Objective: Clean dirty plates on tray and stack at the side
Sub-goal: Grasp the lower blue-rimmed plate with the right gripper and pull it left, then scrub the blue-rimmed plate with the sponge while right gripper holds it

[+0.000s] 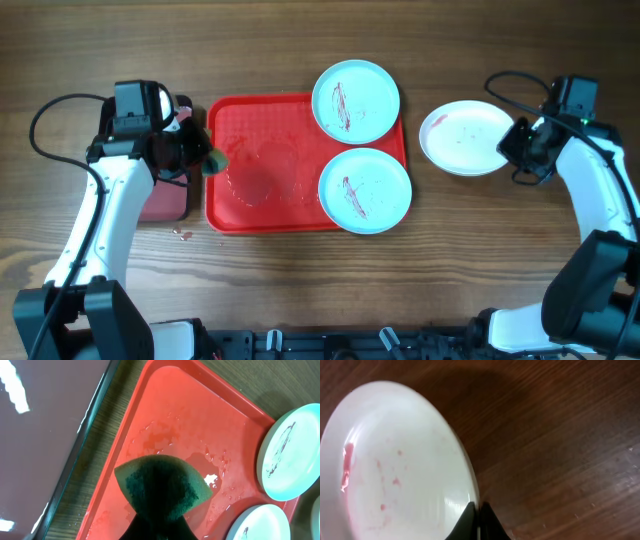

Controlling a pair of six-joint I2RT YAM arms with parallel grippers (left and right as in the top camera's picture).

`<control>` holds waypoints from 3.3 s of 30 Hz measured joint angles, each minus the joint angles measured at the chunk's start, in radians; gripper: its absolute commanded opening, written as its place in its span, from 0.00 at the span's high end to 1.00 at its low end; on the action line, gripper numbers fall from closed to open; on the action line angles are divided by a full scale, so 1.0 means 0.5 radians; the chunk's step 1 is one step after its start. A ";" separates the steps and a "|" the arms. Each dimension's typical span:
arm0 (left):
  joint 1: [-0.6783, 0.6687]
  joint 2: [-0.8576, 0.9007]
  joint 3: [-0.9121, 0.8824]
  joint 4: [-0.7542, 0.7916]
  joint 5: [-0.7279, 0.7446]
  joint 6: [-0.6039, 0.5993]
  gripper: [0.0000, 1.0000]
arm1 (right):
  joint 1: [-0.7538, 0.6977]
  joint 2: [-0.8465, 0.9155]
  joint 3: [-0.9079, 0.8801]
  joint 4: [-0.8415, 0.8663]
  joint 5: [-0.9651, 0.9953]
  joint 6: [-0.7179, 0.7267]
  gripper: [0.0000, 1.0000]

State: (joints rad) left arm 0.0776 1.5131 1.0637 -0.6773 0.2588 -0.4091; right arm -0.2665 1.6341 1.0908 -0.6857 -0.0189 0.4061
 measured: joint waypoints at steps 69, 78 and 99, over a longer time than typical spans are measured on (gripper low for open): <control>-0.001 0.000 0.000 -0.037 0.000 0.000 0.96 | 2.052 0.285 -0.137 0.915 0.192 0.771 0.40; -0.001 0.000 0.000 -0.028 -0.001 0.000 0.96 | 1.804 0.797 0.674 0.172 -0.144 -0.108 0.55; -0.298 0.206 -0.159 0.175 -0.130 0.082 0.96 | 1.816 1.054 0.929 -0.035 -0.381 0.237 0.96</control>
State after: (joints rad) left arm -0.0711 1.6161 0.9844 -0.5896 0.1936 -0.3679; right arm 0.6415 2.1609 1.5551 -0.7033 -0.2092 0.5243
